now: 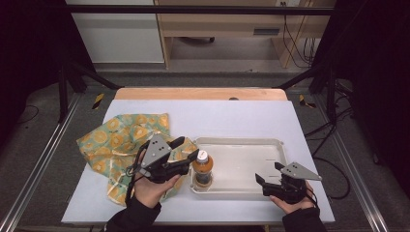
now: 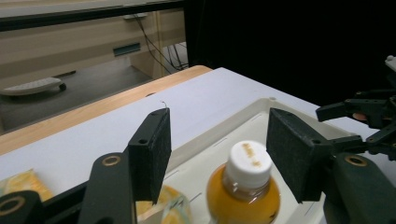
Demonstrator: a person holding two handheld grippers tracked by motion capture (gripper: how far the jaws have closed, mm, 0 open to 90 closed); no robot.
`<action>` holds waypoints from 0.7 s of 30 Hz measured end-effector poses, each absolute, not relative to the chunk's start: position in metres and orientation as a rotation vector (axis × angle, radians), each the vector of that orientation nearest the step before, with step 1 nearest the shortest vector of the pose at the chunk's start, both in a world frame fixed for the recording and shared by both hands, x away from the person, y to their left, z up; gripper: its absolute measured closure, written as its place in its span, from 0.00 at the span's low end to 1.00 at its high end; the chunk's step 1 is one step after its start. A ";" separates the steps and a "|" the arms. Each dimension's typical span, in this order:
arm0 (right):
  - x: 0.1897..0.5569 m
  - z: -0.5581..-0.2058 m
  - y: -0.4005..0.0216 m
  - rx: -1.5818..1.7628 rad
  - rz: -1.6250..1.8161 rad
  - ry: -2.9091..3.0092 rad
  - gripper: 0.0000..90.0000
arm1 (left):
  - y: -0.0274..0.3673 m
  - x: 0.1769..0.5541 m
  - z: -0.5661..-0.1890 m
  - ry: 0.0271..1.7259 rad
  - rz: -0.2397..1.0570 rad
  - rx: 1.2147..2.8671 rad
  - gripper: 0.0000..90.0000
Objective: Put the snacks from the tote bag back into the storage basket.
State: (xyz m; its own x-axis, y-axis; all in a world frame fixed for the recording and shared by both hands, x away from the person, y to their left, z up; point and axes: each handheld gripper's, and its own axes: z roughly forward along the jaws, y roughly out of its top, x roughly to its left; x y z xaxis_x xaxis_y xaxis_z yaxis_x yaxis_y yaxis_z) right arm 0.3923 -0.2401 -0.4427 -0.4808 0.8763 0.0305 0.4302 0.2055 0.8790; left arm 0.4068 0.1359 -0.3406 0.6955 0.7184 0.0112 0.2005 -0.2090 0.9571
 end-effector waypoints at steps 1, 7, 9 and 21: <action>0.392 -0.443 -0.240 1.209 1.213 2.002 0.20 | 0.140 0.407 -0.342 0.741 0.565 1.751 0.45; 0.393 -0.443 -0.240 1.210 1.212 2.003 0.20 | 0.167 0.409 -0.352 0.789 0.592 1.759 0.44; 0.392 -0.443 -0.240 1.207 1.212 2.002 0.20 | 0.176 0.409 -0.357 0.806 0.600 1.767 0.44; 0.392 -0.443 -0.240 1.208 1.210 1.999 0.20 | 0.210 0.408 -0.378 0.876 0.618 1.791 0.41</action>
